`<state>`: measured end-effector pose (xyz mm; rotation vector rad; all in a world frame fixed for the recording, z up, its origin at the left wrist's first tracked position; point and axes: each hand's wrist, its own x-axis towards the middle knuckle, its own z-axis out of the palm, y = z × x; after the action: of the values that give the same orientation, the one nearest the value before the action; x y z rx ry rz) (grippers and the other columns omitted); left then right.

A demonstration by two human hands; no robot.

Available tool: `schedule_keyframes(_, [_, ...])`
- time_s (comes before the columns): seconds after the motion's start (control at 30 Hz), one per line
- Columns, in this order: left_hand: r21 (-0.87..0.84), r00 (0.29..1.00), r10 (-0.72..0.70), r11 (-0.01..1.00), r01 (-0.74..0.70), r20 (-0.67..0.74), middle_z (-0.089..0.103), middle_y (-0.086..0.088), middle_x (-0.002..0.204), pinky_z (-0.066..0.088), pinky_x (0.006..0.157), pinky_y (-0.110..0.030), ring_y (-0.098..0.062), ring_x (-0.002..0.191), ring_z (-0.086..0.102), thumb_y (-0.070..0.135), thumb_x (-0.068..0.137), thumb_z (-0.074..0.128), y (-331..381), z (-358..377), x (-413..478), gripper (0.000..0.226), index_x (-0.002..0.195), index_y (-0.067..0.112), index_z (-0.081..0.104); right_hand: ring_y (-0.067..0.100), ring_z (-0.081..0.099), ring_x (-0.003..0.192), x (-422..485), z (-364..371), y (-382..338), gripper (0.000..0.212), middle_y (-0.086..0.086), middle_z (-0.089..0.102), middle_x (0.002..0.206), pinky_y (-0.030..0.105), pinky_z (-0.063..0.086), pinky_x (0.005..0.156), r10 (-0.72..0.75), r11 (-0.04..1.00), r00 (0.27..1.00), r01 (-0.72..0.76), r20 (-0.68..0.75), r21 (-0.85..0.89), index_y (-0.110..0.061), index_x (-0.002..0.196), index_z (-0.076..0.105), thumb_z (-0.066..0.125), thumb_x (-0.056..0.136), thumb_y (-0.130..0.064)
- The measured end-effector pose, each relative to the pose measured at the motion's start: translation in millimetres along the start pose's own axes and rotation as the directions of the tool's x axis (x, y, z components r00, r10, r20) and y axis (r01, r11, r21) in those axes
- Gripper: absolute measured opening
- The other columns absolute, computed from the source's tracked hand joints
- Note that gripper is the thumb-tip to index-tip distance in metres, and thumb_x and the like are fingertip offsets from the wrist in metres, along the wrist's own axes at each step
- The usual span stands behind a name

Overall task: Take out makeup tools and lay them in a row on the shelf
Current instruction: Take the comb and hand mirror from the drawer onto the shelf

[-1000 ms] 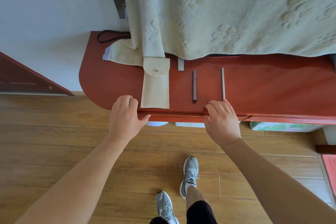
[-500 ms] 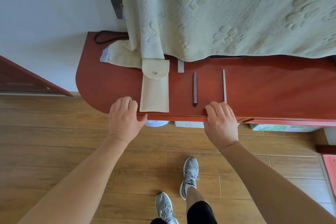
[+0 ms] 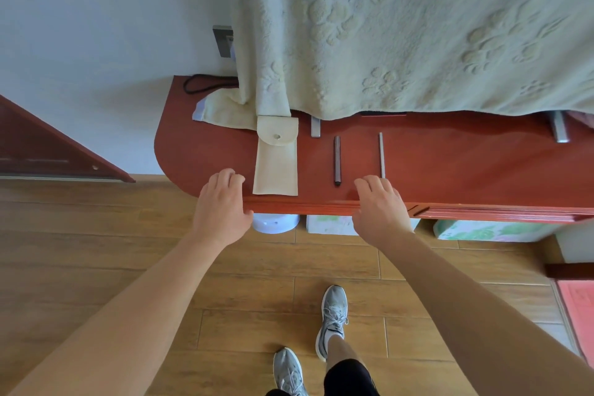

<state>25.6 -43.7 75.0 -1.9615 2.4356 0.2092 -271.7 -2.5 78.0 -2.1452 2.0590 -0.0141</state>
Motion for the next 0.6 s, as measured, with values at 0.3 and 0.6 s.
schedule_keyframes(0.3, [-0.042,0.997,0.082,0.996,-0.082,-0.015,0.031,-0.012,0.160,0.027,0.121,-0.044,-0.028,0.148,0.029,0.044,0.091,0.062,18,-68,-15,0.076,0.152,0.011,0.031,0.026,0.044,0.119,-15,-74,-19,0.044,0.006,0.046,0.134,0.037,0.043,0.097,0.013,1.000,1.000,-0.013,0.017,0.009,-0.013,0.128,0.046,0.053,0.091,-0.035])
schedule_keyframes(0.6, [-0.005,0.997,0.073,0.997,-0.073,-0.019,0.026,-0.013,0.162,0.025,0.121,-0.047,-0.029,0.150,0.024,0.040,0.102,0.041,30,-117,-34,0.061,0.153,0.010,0.028,0.024,0.046,0.121,-41,-126,-32,0.040,0.004,0.053,0.130,0.037,0.036,0.104,0.021,1.000,0.997,-0.022,-0.076,-0.014,-0.013,0.123,0.051,0.042,0.096,-0.042])
